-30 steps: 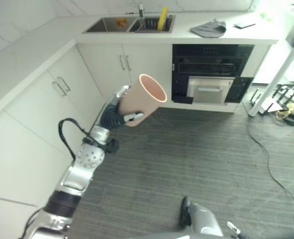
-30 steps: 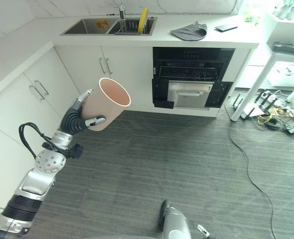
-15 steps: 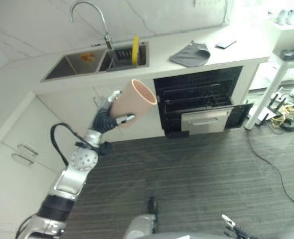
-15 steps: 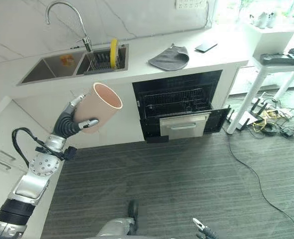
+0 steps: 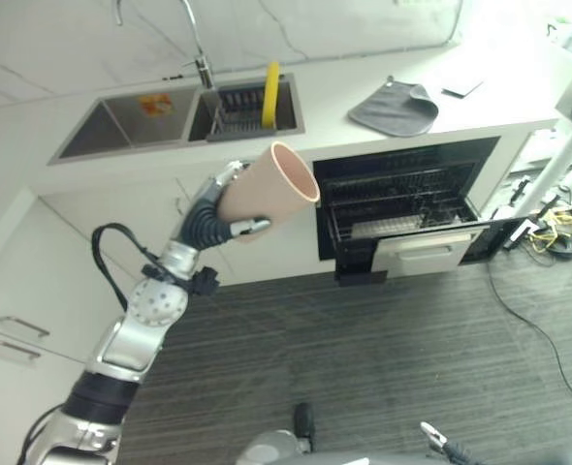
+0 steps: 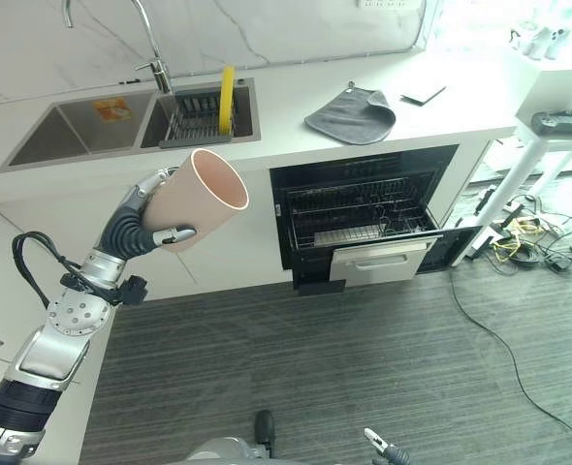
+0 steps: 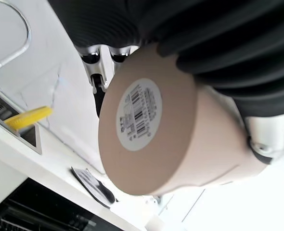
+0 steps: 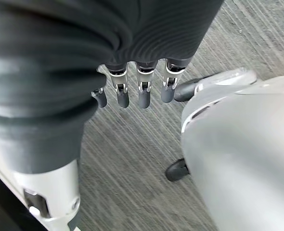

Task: Place the dishes in the dishwasher.

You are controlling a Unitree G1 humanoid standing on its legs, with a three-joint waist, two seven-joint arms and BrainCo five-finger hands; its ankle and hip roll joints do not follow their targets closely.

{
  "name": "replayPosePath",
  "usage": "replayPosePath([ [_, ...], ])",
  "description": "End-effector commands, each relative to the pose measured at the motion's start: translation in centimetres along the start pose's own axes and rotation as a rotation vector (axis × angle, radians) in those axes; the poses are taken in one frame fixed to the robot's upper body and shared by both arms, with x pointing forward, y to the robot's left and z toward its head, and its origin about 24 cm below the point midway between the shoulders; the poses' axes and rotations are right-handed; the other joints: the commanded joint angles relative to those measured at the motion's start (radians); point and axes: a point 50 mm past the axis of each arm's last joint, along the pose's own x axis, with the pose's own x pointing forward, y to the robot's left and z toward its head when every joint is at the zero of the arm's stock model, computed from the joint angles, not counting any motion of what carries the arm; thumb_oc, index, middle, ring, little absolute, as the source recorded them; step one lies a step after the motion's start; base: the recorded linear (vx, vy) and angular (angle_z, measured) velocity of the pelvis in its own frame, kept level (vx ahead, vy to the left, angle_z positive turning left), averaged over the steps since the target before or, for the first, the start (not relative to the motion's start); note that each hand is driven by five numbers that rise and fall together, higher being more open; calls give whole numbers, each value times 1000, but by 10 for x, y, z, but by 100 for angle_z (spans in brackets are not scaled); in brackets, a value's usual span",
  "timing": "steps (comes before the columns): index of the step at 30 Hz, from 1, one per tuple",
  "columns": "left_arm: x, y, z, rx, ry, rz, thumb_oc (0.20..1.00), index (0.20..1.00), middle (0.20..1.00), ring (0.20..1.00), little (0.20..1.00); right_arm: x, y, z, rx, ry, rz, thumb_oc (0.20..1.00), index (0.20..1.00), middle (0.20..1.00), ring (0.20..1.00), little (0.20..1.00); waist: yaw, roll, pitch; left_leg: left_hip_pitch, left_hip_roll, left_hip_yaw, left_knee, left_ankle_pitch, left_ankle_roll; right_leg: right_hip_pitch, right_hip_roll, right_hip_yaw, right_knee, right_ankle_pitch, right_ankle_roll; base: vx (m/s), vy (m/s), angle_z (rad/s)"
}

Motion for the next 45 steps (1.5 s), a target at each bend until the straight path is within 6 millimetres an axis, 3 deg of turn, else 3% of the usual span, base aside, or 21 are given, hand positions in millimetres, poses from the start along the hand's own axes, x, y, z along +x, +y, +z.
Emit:
replayPosePath([
  [1, 15, 21, 23, 5, -149, 87, 200, 200, 200, 200, 200, 2, 5, 13, -49, -57, -10, 1000, 1000, 1000, 1000, 1000, 18, 12, 14, -14, 10, -6, 212, -183, -1, -158, 27, -96, 195, 115, -6, 47, -36, -56],
  [4, 17, 23, 24, 27, -154, 86, 200, 200, 200, 200, 200, 2, 6, 15, -49, -68, -25, 1000, 1000, 1000, 1000, 1000, 9, 11, 32, 14, 33, -9, 243, -202, -14, -158, -26, -77, 124, 132, 7, 62, -145, -29],
  [6, 18, 22, 25, 37, -158, 91, 200, 200, 200, 200, 200, 3, 7, 16, -49, -69, -37, 1000, 1000, 1000, 1000, 1000, 3, 6, 32, 15, 44, -12, 253, -209, -17, -161, -61, -49, 60, 175, 23, 87, -245, 9],
  [7, 19, 22, 26, 44, -160, 99, 200, 200, 200, 200, 200, 3, 8, 14, -50, -60, -52, 1000, 1000, 1000, 1000, 1000, 0, -1, 32, 24, 60, -15, 265, -225, -22, -152, -113, -23, -8, 224, 49, 165, -323, 15],
  [10, 19, 25, 27, 47, -155, 106, 200, 200, 200, 200, 200, 3, 5, 11, -75, -39, -93, 1000, 1000, 1000, 1000, 1000, 9, -10, 31, 46, 102, -18, 281, -251, -39, -137, -191, -23, -87, 310, 88, 264, -413, 15],
  [12, 17, 27, 25, 51, -141, 109, 200, 200, 200, 200, 200, 4, 5, 10, -101, -30, -97, 1000, 1000, 1000, 1000, 1000, 12, -11, 26, 67, 145, -26, 287, -264, -54, -130, -218, -22, -106, 328, 107, 384, -505, 5],
  [14, 15, 29, 23, 60, -124, 132, 200, 200, 200, 200, 200, 4, 8, 10, -129, -30, -87, 1000, 1000, 1000, 1000, 1000, 12, -14, 17, 77, 189, -29, 295, -266, -76, -127, -206, -25, -98, 292, 117, 497, -620, 2],
  [15, 13, 31, 20, 59, -92, 173, 200, 200, 200, 200, 200, 5, 10, 14, -169, -16, -81, 1000, 1000, 1000, 1000, 1000, 6, -17, 5, 78, 244, -26, 306, -254, -100, -126, -170, -29, -83, 243, 103, 478, -622, 12],
  [17, 14, 29, 20, 53, -93, 199, 200, 200, 200, 200, 200, 6, 13, 20, -168, -31, -85, 1000, 1000, 1000, 1000, 1000, -1, -18, 2, 79, 273, -24, 296, -236, -106, -145, -140, -22, -64, 221, 87, 303, -452, 8],
  [19, 13, 28, 20, 33, -86, 223, 200, 200, 200, 200, 200, 7, 15, 30, -182, -44, -93, 1000, 1000, 1000, 1000, 1000, -13, -20, 5, 58, 314, -16, 325, -209, -115, -158, -89, -18, -41, 185, 41, 283, -471, 13],
  [20, 16, 25, 20, 21, -98, 219, 200, 200, 200, 200, 200, 4, 4, 29, -178, -50, -113, 1000, 1000, 1000, 1000, 1000, -33, -7, 14, 12, 354, 30, 415, -161, -140, -131, -46, -56, -46, 156, 4, 260, -447, 45],
  [21, 17, 24, 20, 19, -105, 216, 200, 200, 200, 200, 200, 2, 1, 29, -176, -51, -116, 1000, 1000, 1000, 1000, 1000, -37, -5, 19, -2, 358, 48, 437, -143, -146, -125, -37, -70, -50, 153, -6, 200, -400, 91],
  [24, 18, 23, 18, 30, -84, 222, 200, 200, 200, 200, 200, 0, -9, 26, -223, -21, -126, 1000, 1000, 1000, 1000, 1000, -31, 16, 38, -52, 262, 11, 409, -104, -137, -103, 7, -77, -90, 174, -26, 176, -115, 65],
  [27, 17, 16, 22, 0, -89, 190, 200, 200, 200, 200, 200, -3, -19, 21, -141, -9, -153, 1000, 1000, 1000, 1000, 1000, -18, 44, 37, -65, 243, 19, 236, 8, -163, -68, 35, -109, -119, 160, -42, 215, 140, 3],
  [28, 16, 15, 23, -6, -89, 190, 200, 200, 200, 200, 200, -3, -19, 20, -144, -8, -146, 1000, 1000, 1000, 1000, 1000, -21, 47, 37, -58, 240, 21, 214, 9, -162, -65, 32, -117, -115, 156, -43, 122, 155, 28],
  [31, 19, 10, 24, -31, -107, 184, 200, 200, 200, 200, 200, -2, -13, 13, -156, -20, -135, 1000, 1000, 1000, 1000, 1000, -42, 53, 23, 0, 227, 89, 146, -42, -159, -65, 6, -160, -89, 126, -30, 146, 281, 17],
  [36, 22, 1, 28, -65, -151, 127, 200, 200, 200, 200, 200, -5, -19, -1, -99, -10, -182, 1000, 1000, 1000, 1000, 1000, -61, 54, 22, 34, 178, 165, 163, -99, -131, -55, -31, -214, -39, 102, -16, 134, 277, 44],
  [39, 21, 2, 27, -45, -147, 88, 200, 200, 200, 200, 200, -5, -20, -7, -69, 11, -200, 1000, 1000, 1000, 1000, 1000, -44, 50, 16, 60, 100, 122, 136, -142, -66, -82, -53, -185, 64, 94, 15, 158, 361, 71],
  [42, 23, 1, 26, -38, -145, 58, 200, 200, 200, 200, 200, -5, -14, -16, -80, 6, -174, 1000, 1000, 1000, 1000, 1000, -45, 45, 14, 82, 48, 142, 139, -204, 4, -161, -102, -201, 296, 144, 34, 125, 320, 37],
  [43, 24, 2, 25, -41, -144, 57, 200, 200, 200, 200, 200, -4, -11, -18, -80, 5, -160, 1000, 1000, 1000, 1000, 1000, -47, 43, 14, 92, 38, 147, 135, -216, 14, -187, -117, -207, 325, 171, 40, 156, 180, 15],
  [45, 28, 5, 27, -26, -149, 49, 200, 200, 200, 200, 200, -3, -7, -19, -90, 3, -156, 1000, 1000, 1000, 1000, 1000, -57, 31, 19, 121, 28, 144, 122, -231, 7, -219, -138, -203, 244, 222, 55, 159, 41, 3],
])
